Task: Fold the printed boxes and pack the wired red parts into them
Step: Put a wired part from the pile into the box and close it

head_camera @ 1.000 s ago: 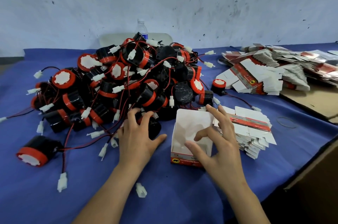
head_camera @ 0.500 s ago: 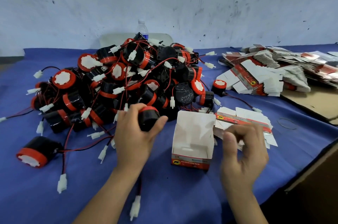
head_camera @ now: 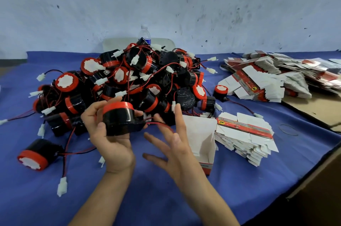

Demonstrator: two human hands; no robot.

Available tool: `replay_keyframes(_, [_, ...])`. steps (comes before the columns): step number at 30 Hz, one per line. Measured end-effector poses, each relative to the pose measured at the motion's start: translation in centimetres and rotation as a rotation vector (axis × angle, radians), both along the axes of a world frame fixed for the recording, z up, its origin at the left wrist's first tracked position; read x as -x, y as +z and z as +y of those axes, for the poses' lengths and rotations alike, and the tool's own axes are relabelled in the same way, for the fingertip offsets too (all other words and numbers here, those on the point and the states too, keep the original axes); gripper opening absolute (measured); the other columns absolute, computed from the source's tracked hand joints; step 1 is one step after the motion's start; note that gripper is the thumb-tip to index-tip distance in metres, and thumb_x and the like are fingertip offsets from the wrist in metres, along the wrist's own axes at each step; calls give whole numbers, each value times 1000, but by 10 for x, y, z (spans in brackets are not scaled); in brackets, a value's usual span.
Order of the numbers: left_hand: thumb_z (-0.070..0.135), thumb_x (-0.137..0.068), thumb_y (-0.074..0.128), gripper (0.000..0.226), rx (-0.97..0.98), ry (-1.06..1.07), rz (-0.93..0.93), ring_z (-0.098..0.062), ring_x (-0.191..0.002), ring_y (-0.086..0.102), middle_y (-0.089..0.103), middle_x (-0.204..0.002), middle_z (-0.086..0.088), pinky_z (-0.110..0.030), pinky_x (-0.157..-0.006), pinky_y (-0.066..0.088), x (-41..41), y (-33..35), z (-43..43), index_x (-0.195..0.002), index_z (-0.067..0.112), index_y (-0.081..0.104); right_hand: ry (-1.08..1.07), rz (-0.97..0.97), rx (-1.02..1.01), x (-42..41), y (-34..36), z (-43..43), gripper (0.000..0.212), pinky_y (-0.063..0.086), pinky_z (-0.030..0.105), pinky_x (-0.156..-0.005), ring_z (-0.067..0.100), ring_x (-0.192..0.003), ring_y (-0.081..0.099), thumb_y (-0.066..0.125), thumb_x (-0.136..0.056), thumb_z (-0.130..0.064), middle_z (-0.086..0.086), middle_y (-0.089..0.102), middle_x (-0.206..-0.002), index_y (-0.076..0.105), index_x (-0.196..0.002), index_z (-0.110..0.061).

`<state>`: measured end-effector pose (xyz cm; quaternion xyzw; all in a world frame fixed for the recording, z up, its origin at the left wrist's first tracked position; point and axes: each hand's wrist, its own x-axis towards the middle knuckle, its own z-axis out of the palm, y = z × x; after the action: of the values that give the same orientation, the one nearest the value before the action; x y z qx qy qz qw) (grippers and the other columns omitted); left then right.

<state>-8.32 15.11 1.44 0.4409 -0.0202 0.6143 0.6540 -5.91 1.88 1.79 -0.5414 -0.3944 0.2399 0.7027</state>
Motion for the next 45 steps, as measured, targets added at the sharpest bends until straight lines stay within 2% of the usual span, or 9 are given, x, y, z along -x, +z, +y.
replay_keyframes(5, [24,-81,33,39,-150,38,73,-58,-92,49,48,-123,-35,-51,-66,49,3,-2,-4,-118,22,48,-212,-315,-109,7,12,1,64,43,29,-98,11,-133,41,50,-90,-40,-23,35,-148,23,-147,-37])
replay_keyframes(10, [44,-95,41,56,-766,197,258,-37,-109,53,43,-133,-25,-40,-88,45,-3,-12,-18,-131,1,41,-504,-546,106,0,37,-15,59,41,9,-74,2,-94,56,62,-73,-57,-19,60,-107,53,-129,-40])
replay_keyframes(13, [21,-89,49,68,-974,135,232,-48,-125,40,26,-150,-17,-55,-91,45,-5,-21,-32,-150,21,18,-496,-650,344,-7,46,-33,61,36,-2,-73,-13,-96,53,68,-61,-66,-27,55,-104,59,-117,-44])
replay_keyframes(23, [43,-92,55,94,-813,-8,434,-33,-148,8,-2,-162,-4,-40,-118,18,-11,-31,-41,-151,30,-18,-501,-656,518,-23,41,-55,59,37,-1,-73,-14,-95,51,64,-65,-49,-22,50,-101,44,-120,-60])
replay_keyframes(26, [60,-79,67,109,-643,-267,700,-4,-141,30,23,-155,20,-12,-105,32,-14,-33,-35,-146,49,-19,-637,-624,527,-32,32,-52,36,38,-1,-71,-15,-95,48,65,-67,-47,-22,47,-102,49,-98,-55])
replay_keyframes(31, [22,-73,82,124,-741,-368,916,1,-109,57,54,-119,24,-18,-93,46,-26,-50,-31,-144,48,-16,-737,-715,701,-37,19,-47,42,33,7,-55,0,-91,51,64,-70,-50,-22,39,-103,44,-107,-49])
replay_keyframes(35, [42,-67,81,120,-710,-333,918,8,-101,55,51,-110,37,-2,-82,40,-27,-54,-32,-146,50,-9,-795,-811,807,-39,11,-40,46,42,27,-76,12,-112,42,68,-72,-51,-16,44,-107,49,-112,-36])
replay_keyframes(40, [47,-66,82,119,-689,-232,905,8,-115,49,48,-127,24,-7,-88,43,-28,-56,-31,-141,63,-9,-873,-889,819,-42,2,-39,52,15,40,-110,19,-136,21,71,-71,-59,-1,63,-116,64,-105,-20])
replay_keyframes(45, [40,-78,76,80,-874,-125,910,14,-114,43,34,-134,25,0,-90,35,-21,-53,-34,-137,63,27,-644,-819,1000,-54,-7,-47,38,-13,39,-111,10,-142,-17,47,-90,-58,-23,33,-143,61,-118,-38])
